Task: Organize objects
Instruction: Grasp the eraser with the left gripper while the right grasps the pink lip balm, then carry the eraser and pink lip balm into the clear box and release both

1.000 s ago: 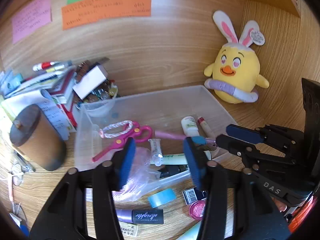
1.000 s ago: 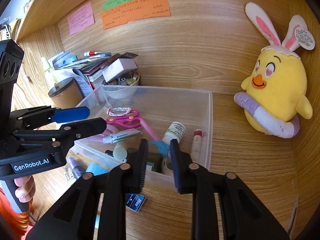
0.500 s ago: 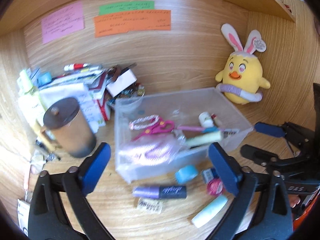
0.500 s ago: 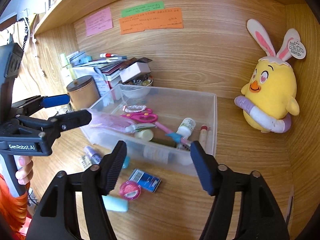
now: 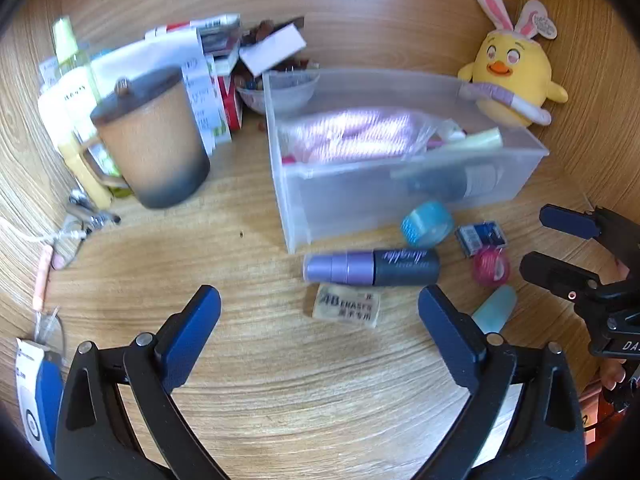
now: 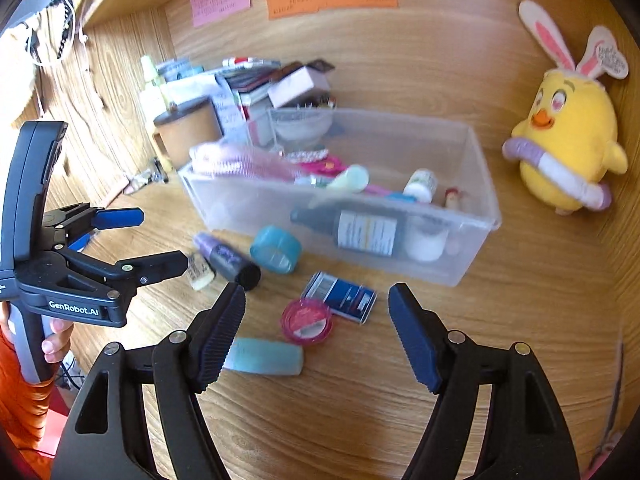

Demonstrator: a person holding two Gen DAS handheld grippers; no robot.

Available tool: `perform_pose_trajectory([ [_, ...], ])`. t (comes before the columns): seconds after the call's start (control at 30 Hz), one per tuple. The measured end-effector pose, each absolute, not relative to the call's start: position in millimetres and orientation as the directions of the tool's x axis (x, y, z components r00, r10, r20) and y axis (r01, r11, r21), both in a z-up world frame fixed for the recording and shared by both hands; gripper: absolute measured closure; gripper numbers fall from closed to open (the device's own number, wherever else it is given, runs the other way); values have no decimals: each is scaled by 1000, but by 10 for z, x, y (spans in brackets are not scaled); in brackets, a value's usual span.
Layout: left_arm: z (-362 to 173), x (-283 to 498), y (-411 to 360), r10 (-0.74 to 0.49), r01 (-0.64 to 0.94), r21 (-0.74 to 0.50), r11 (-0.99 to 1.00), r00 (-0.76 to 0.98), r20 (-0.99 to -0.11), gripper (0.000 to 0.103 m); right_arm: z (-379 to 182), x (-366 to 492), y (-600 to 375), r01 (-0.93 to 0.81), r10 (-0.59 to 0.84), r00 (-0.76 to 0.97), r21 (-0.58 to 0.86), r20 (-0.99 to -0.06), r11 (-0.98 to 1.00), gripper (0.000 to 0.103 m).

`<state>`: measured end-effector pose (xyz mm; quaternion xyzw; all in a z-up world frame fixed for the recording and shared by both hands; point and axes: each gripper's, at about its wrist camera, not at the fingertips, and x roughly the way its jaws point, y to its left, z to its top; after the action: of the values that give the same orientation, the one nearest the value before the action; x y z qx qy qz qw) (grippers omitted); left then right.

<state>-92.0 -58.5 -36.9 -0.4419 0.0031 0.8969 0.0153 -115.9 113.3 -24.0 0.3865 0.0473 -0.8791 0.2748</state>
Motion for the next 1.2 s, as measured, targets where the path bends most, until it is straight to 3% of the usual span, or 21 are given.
perform_pose_trajectory([
  [0.13,-518,-925,-615,49,-47,-26,-999,-573,-818,3,-404,-1225,1055,516,-441,-504,150,-743,-843,33],
  [0.37,-596,-951,-644,94,-69,-67,-995,-556,-826,5,-532,-1293,975,527,-432,-453,156,-780,-835,56],
  [0.43,-606,-969,-628,100,-79,-67,-995,-548,-830,18,-562,-1307,960,526,-423,-449,150,-787,-837,60],
  [0.57,-622,-1009,-597,110,-101,-65,-993,-542,-833,27,-571,-1327,942,521,-408,-460,132,-789,-843,68],
  [0.67,-602,-1000,-584,107,-108,-56,-993,-555,-825,44,-577,-1333,936,521,-407,-465,129,-786,-844,71],
  [0.73,-586,-992,-583,108,-115,-52,-992,-561,-821,61,-574,-1323,939,522,-407,-469,125,-784,-843,71],
  [0.77,-580,-983,-579,110,-120,-52,-991,-561,-821,63,-567,-1324,935,523,-407,-471,124,-782,-843,71],
  [1.2,-341,-808,-679,95,-65,-70,-995,-612,-785,63,-232,-1189,1038,527,-443,-542,122,-714,-841,71],
])
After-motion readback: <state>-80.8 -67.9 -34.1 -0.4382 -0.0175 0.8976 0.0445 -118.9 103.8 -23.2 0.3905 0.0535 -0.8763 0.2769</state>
